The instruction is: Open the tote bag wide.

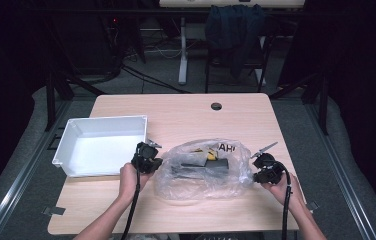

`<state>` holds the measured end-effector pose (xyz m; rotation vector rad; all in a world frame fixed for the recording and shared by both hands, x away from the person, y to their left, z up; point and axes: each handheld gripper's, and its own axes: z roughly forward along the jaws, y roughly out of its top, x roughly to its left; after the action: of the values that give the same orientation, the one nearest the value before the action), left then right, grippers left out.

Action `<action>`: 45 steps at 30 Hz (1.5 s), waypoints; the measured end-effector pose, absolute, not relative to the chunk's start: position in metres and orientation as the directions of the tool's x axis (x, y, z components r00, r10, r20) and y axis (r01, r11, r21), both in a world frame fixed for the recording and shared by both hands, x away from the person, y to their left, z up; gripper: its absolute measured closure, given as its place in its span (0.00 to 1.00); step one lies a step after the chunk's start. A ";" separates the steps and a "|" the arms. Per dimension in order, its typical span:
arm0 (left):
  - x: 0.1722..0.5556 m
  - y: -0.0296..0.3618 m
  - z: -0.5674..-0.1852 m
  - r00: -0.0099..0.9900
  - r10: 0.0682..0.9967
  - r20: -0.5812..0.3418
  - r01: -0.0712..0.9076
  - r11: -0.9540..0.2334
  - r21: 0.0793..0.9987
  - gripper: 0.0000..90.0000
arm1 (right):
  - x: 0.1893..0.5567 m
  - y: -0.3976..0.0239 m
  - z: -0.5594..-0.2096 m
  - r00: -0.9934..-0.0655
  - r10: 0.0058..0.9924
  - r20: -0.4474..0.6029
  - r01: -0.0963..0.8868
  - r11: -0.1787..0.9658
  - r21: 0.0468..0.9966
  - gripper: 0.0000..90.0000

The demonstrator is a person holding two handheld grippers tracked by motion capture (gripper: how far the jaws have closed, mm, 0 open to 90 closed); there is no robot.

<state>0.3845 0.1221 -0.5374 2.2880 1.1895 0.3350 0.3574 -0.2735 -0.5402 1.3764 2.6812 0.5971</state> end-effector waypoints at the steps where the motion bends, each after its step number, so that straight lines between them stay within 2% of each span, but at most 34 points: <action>1: 0.385 0.122 -0.537 0.583 0.812 -0.030 0.680 -0.468 0.564 1.00 | 0.358 -0.274 -0.540 -0.596 0.795 0.116 0.769 0.522 0.369 1.00; 3: 0.383 0.122 -0.534 0.593 0.804 -0.033 0.675 -0.474 0.565 1.00 | 0.358 -0.274 -0.540 -0.598 0.793 0.119 0.767 0.523 0.372 1.00; 9: 0.370 0.126 -0.510 0.620 0.785 -0.014 0.643 -0.497 0.583 0.64 | 0.356 -0.274 -0.536 -0.603 0.788 0.125 0.762 0.522 0.385 1.00; 12: 0.359 0.131 -0.496 0.627 0.779 -0.014 0.625 -0.494 0.604 0.51 | 0.356 -0.274 -0.534 -0.607 0.783 0.136 0.758 0.519 0.394 1.00; 18: 0.342 0.128 -0.470 0.669 0.743 -0.032 0.572 -0.486 0.660 0.40 | 0.356 -0.272 -0.533 -0.603 0.785 0.141 0.757 0.507 0.412 1.00; 25: 0.335 0.118 -0.458 0.720 0.693 -0.044 0.532 -0.510 0.676 0.40 | 0.356 -0.271 -0.534 -0.610 0.777 0.156 0.756 0.512 0.407 1.00; 30: 0.338 0.130 -0.458 0.699 0.713 -0.054 0.553 -0.491 0.673 0.39 | 0.356 -0.270 -0.536 -0.595 0.793 0.129 0.760 0.503 0.412 1.00; 34: 0.332 0.136 -0.450 0.716 0.696 -0.058 0.528 -0.485 0.697 0.39 | 0.356 -0.270 -0.537 -0.589 0.798 0.132 0.761 0.492 0.423 1.00; 39: 0.326 0.111 -0.452 0.779 0.626 -0.024 0.465 -0.552 0.692 0.39 | 0.357 -0.269 -0.535 -0.609 0.778 0.153 0.756 0.512 0.408 1.00; 41: 0.328 0.103 -0.458 0.786 0.618 -0.009 0.453 -0.567 0.687 0.42 | 0.357 -0.268 -0.537 -0.601 0.783 0.161 0.760 0.499 0.417 1.00; 44: 0.334 0.096 -0.471 0.788 0.616 0.022 0.446 -0.594 0.670 0.64 | 0.355 -0.267 -0.537 -0.598 0.785 0.160 0.761 0.494 0.421 1.00; 45: 0.336 0.095 -0.477 0.792 0.611 0.019 0.445 -0.598 0.667 0.77 | 0.357 -0.268 -0.536 -0.618 0.771 0.153 0.752 0.524 0.400 1.00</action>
<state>0.3363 0.0954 -0.4769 2.3097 0.7780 0.3224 0.3568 -0.2678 -0.5362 1.3528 2.7046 0.6768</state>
